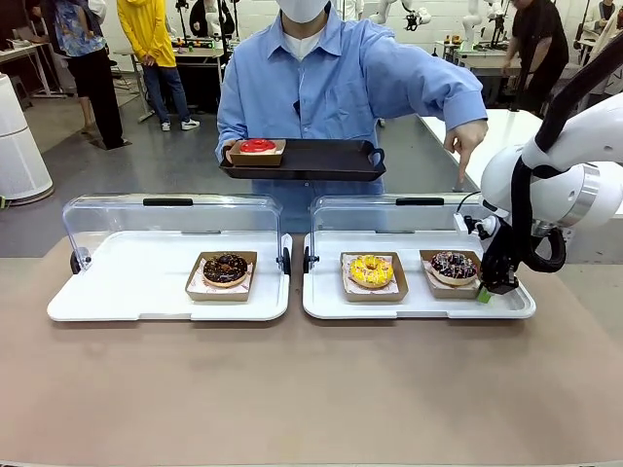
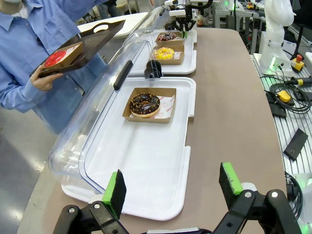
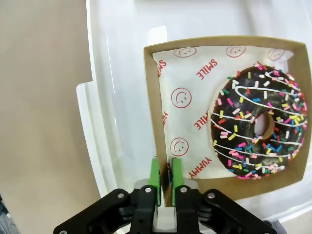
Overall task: Provide the desired donut to the person.
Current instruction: Pick up and lift the Paper togo box containing the Donut pointed at by the person.
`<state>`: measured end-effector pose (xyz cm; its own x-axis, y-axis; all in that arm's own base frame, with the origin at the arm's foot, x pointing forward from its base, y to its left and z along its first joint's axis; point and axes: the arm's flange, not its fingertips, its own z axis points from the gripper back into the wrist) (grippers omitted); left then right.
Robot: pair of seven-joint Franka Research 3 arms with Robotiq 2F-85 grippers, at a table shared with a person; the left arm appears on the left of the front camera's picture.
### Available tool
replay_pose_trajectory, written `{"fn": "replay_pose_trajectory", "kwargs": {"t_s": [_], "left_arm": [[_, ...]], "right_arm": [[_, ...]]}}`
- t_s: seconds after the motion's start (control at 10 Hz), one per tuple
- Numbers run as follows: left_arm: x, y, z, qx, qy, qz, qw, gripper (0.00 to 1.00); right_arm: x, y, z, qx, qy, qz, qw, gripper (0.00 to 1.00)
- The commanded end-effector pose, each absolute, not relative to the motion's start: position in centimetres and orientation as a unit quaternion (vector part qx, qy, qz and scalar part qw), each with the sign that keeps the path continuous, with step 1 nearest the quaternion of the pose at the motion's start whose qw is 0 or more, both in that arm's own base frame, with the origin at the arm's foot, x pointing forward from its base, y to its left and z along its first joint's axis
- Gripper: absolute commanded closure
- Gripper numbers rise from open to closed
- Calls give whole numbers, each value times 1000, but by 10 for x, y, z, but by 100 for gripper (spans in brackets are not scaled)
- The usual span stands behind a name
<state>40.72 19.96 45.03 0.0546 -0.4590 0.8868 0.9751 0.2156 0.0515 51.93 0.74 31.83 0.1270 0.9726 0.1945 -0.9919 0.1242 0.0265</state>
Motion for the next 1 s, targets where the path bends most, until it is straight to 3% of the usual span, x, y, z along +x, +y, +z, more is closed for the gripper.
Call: {"fn": "replay_pose_trajectory", "kwargs": {"t_s": [0.0,0.4,0.9], "left_arm": [[406,201,451,-308,-422,-544,657,0],[406,201,451,-308,-422,-544,657,0],[406,201,451,-308,-422,-544,657,0]], "right_arm": [[523,7,312,58,-69,668,739,100],[505,14,323,18,-75,675,733,100],[425,53,384,-23,-56,697,715,100]]}}
